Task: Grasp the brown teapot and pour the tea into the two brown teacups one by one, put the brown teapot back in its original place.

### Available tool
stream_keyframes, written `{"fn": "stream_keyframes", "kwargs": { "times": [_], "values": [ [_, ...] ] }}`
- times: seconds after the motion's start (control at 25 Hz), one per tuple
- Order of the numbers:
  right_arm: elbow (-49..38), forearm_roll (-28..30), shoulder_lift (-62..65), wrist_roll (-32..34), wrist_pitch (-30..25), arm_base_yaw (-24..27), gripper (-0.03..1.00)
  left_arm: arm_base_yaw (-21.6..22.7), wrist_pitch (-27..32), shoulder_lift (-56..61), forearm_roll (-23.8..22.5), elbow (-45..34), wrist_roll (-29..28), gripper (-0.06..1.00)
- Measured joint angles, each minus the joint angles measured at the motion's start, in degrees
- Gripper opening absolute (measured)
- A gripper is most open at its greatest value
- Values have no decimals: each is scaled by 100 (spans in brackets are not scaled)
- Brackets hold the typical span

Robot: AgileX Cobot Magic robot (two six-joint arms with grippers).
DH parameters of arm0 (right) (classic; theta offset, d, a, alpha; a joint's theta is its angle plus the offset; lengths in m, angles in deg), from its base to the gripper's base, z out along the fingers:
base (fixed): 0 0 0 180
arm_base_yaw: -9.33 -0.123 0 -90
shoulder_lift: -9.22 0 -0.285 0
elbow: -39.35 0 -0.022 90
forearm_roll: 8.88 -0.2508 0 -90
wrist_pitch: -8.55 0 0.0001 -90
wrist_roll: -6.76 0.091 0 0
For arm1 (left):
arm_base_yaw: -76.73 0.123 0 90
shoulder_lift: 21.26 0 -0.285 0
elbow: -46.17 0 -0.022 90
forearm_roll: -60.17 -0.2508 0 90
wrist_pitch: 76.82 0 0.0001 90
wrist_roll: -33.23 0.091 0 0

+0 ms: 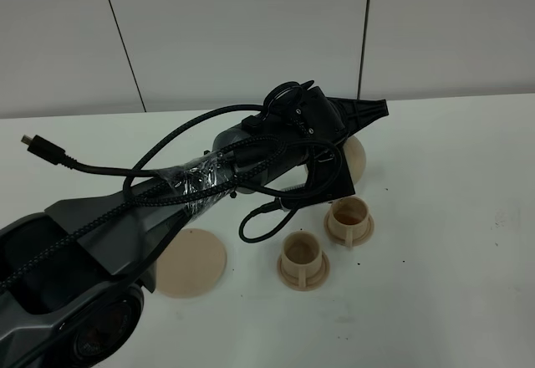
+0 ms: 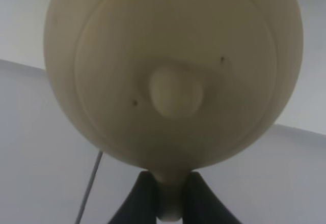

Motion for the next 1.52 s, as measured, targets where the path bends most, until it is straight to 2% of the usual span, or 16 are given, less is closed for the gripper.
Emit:
{"fn": "stream_keyframes", "kwargs": {
  "times": [1.52],
  "values": [
    [0,0,0,0,0,0,36,-124,-293,0,22,0,651,17]
  ]
}}
